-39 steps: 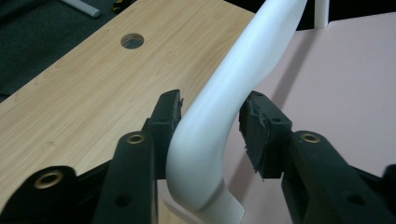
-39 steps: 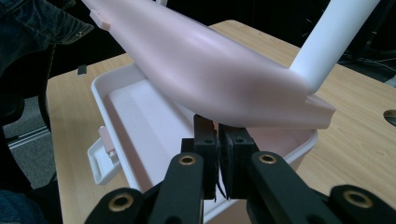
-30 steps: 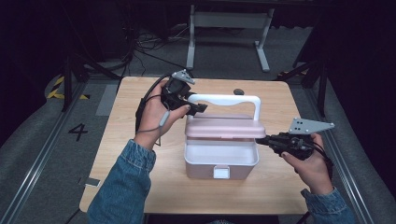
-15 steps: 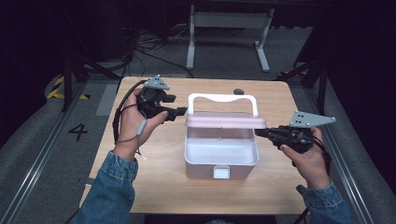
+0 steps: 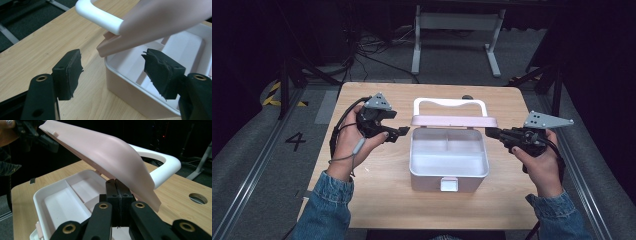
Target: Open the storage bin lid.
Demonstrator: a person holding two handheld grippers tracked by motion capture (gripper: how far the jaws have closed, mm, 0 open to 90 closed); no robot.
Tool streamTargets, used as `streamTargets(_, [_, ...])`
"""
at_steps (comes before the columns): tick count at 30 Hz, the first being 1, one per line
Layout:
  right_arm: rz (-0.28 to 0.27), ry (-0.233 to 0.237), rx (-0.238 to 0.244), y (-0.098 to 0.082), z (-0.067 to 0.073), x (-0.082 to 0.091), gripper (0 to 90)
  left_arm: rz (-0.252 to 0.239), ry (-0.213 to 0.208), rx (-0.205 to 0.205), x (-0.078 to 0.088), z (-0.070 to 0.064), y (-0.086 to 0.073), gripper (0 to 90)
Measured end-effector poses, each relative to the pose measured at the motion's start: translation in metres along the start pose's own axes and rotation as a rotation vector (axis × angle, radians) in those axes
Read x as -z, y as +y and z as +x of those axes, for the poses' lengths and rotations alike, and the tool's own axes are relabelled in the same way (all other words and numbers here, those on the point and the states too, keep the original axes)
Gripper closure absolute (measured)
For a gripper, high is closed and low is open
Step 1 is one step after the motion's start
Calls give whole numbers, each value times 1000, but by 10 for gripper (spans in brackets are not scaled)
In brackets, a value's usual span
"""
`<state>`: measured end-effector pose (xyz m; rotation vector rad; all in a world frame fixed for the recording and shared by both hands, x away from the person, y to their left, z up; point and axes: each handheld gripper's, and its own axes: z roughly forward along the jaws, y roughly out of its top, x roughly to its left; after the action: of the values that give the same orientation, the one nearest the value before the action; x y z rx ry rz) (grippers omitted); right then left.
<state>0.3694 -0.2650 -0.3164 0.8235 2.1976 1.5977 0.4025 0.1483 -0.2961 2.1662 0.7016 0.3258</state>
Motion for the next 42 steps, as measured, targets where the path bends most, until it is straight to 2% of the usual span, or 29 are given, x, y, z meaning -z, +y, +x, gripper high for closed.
streamTargets(3, [-11,-11,-10,2,-1,0,900,0,-7,-13,-5,-3,0,307])
streamTargets(7, [-20,-15,-22,3,-3,0,900,-26,11,-56,-12,-8,5,307])
streamTargets(8, [-22,-14,-22,3,-4,0,900,-26,11,-56,-12,-8,5,306])
streamTargets(12, [-26,-18,-30,3,-4,1,900,-41,28,-133,-21,-13,11,305])
streamTargets(15, [-29,-19,-32,3,-5,1,900,-62,27,-161,-28,-15,15,336])
streamTargets(18, [-31,-20,-31,3,-5,1,900,-91,28,-159,-30,-16,19,370])
streamTargets(21, [-32,-23,-33,4,-6,1,900,-108,47,-159,-30,-17,24,389])
streamTargets(24, [-31,-28,-35,4,-7,0,900,-138,35,-146,-29,-17,27,469])
streamTargets(26, [-32,-27,-38,5,-7,-1,900,-150,42,-143,-29,-18,28,500])
streamTargets(31, [-32,-30,-32,5,-7,-1,900,-162,44,-135,-29,-18,30,628])
streamTargets(42, [-35,-33,-32,4,-8,1,872,-162,69,-128,-30,-15,34,684])
